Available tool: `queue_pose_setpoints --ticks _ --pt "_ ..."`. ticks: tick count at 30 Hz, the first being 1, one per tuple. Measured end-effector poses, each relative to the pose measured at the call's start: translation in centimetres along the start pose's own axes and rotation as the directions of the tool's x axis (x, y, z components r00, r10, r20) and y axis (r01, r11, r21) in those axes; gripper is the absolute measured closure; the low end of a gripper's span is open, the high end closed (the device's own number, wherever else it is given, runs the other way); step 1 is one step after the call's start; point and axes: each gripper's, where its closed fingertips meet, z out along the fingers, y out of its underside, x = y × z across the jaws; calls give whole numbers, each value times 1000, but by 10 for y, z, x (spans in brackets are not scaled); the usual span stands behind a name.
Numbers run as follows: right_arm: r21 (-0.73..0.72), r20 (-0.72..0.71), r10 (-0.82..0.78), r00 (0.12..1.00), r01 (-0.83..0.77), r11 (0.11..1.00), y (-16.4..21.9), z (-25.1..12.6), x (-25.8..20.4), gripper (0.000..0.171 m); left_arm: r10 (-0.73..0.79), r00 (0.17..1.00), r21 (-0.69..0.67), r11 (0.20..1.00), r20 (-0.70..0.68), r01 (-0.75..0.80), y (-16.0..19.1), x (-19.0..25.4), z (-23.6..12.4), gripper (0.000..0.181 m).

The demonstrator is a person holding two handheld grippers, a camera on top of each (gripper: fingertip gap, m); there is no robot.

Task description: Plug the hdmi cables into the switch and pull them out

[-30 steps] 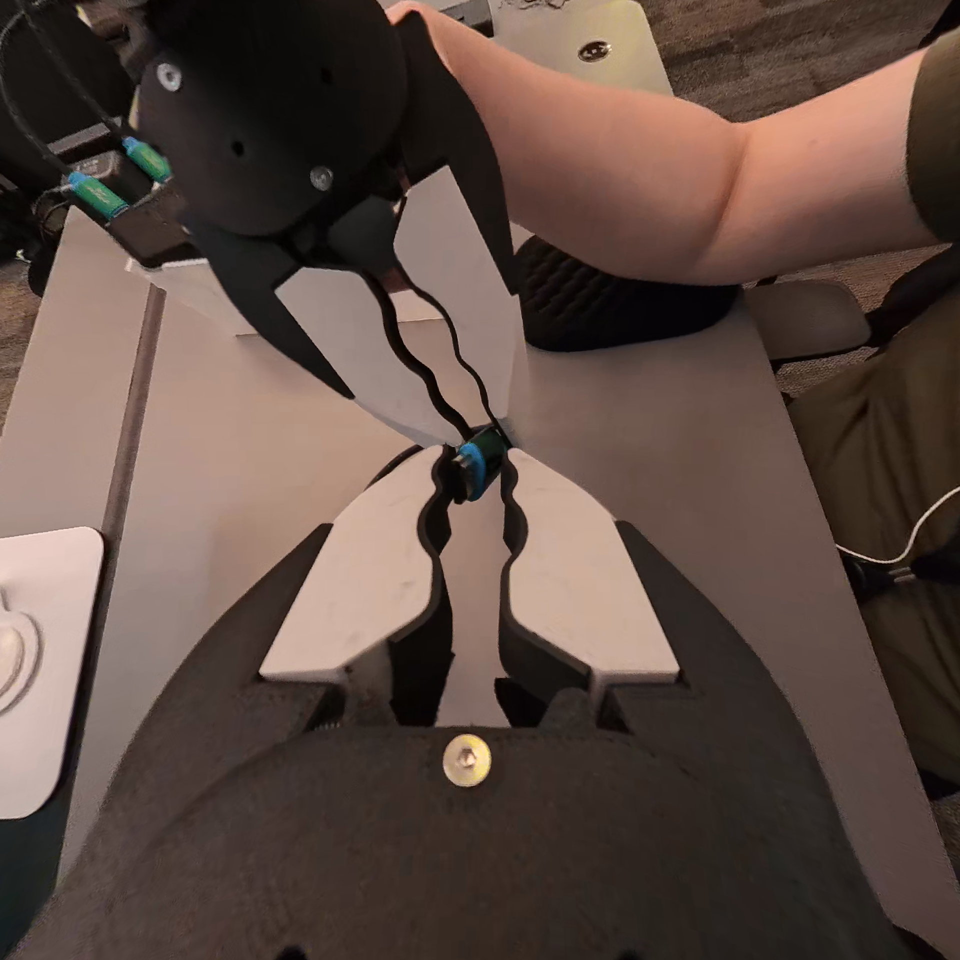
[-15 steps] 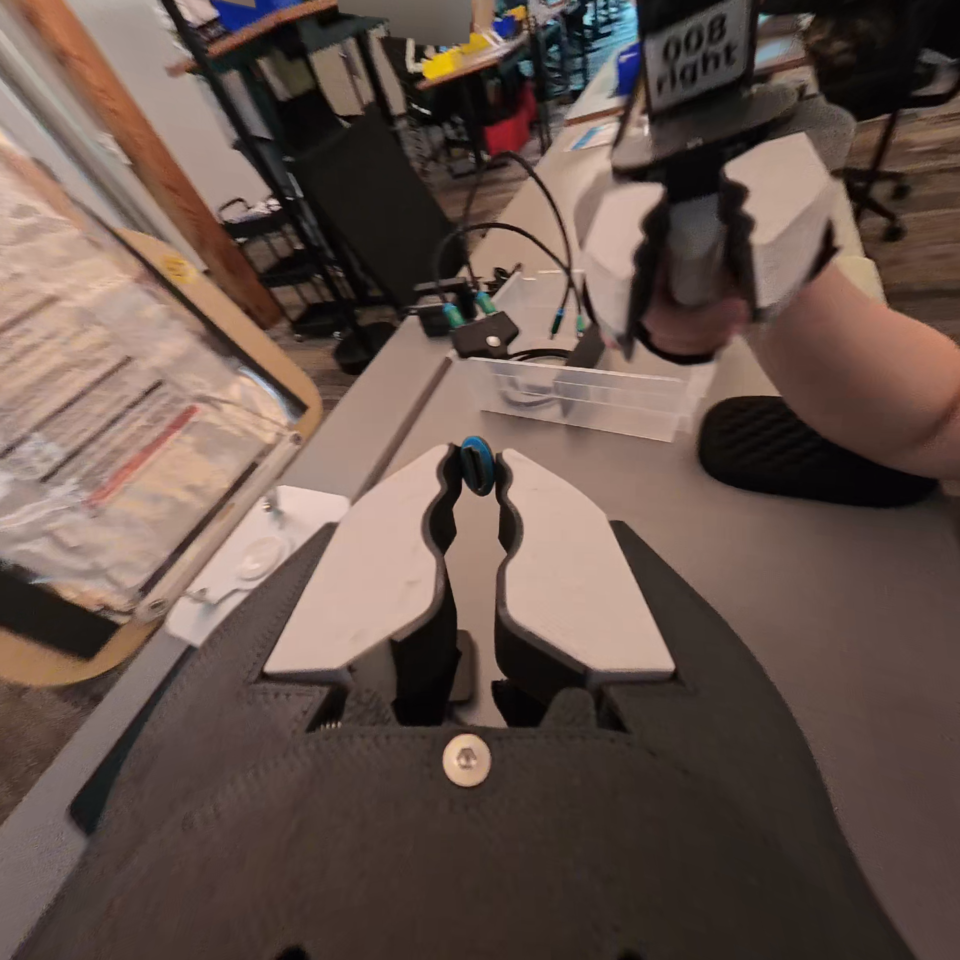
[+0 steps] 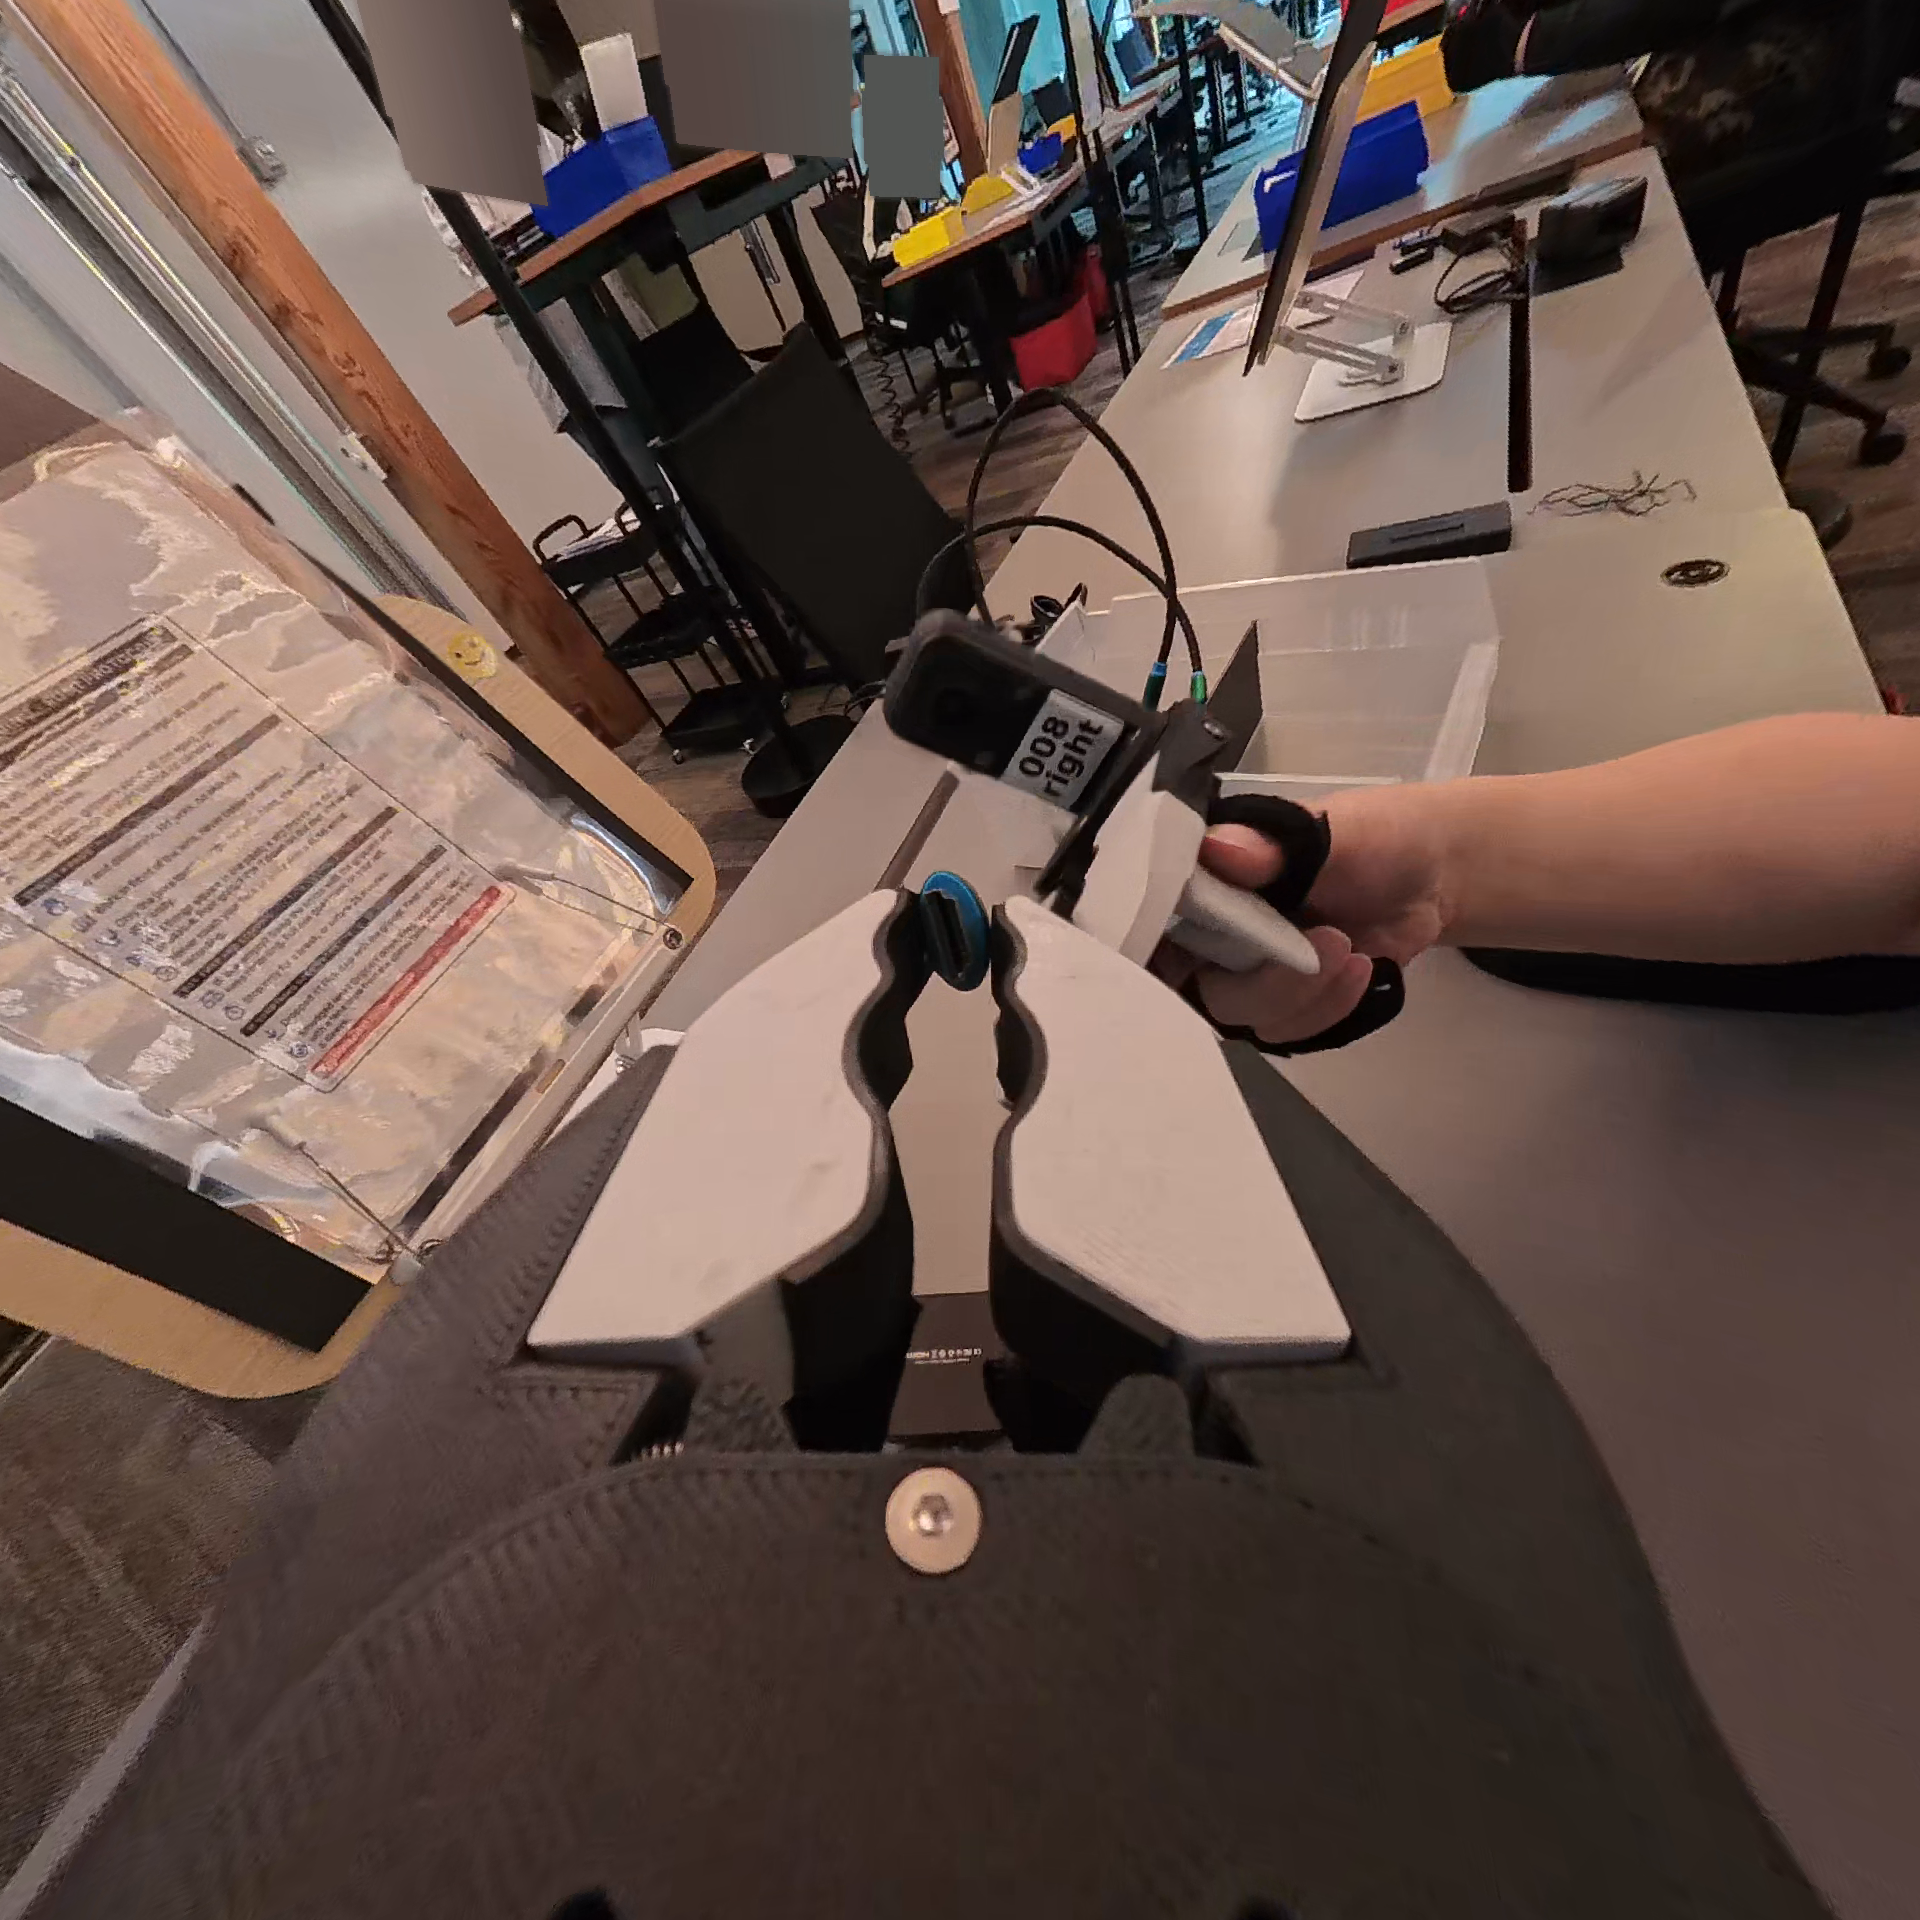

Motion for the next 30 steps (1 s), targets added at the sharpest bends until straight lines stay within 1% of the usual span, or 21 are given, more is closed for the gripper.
queue_pose_setpoints --ticks 8,9,10,11,12,13,14,15,16,17,18,19,20,21,22,23,26,28,29,30 --pt "-39 -21 -72 997 72 997 3 4 -4 136 -19 1000 -6 1000 12 19 1 -2 0 168" --pt "-61 -22 -101 995 99 993 7 6 -4 136 -32 999 -4 999 19 32 1 -4 -1 168" --pt "-85 -12 -169 986 167 982 10 8 -8 138 -57 998 -1 998 30 57 1 -8 -2 168" --pt "-87 -4 -287 958 285 954 11 10 -14 139 -99 994 5 995 42 99 1 -13 -3 168" --pt "-83 -28 -439 898 435 897 11 11 -17 140 -155 987 16 988 48 154 1 -17 -4 168" --pt "-85 -55 -601 798 596 799 12 12 -20 142 -217 976 28 976 38 216 1 -20 -5 168" --pt "-83 -84 -747 660 742 665 12 11 -23 142 -274 962 37 961 12 273 2 -21 -5 168" --pt "-91 -141 -857 495 856 509 9 8 -26 142 -324 946 39 945 -20 324 3 -21 -4 168" --pt "-113 -213 -926 313 933 342 4 3 -29 141 -369 928 35 928 -51 371 4 -20 -4 168" --pt "-138 -272 -955 115 978 157 -1 -3 -35 143 -406 910 26 912 -80 409 6 -18 -2 168" --pt "-187 -305 -949 -79 982 -22 -4 -7 -41 144 -435 894 15 898 -104 439 8 -17 -1 168" --pt "-264 -325 -919 -226 954 -141 -8 -11 -41 145 -461 879 7 885 -121 465 9 -16 1 168" --pt "-343 -328 -888 -323 916 -206 -12 -15 -39 146 -484 864 2 872 -135 489 11 -16 3 168" --pt "-393 -325 -866 -381 887 -243 -15 -17 -37 142 -506 849 -1 859 -152 512 12 -15 5 168" --pt "-426 -334 -846 -415 868 -257 -19 -19 -36 140 -527 832 -4 845 -172 535 12 -13 7 168" --pt "-453 -351 -831 -431 855 -252 -24 -21 -34 140 -546 814 -7 831 -198 556 12 -11 9 168" --pt "-507 -361 -829 -427 836 -210 -30 -24 -25 140 -580 760 -19 798 -293 602 7 0 14 169" --pt "-504 -372 -846 -381 849 -160 -30 -26 -23 144 -596 733 -17 780 -327 626 5 4 17 169" --pt "-498 -384 -847 -367 855 -145 -31 -27 -23 144 -601 725 -19 774 -336 633 5 5 18 169" --pt "-500 -376 -854 -359 855 -140 -30 -27 -22 148 -606 718 -18 768 -343 640 5 5 19 169"
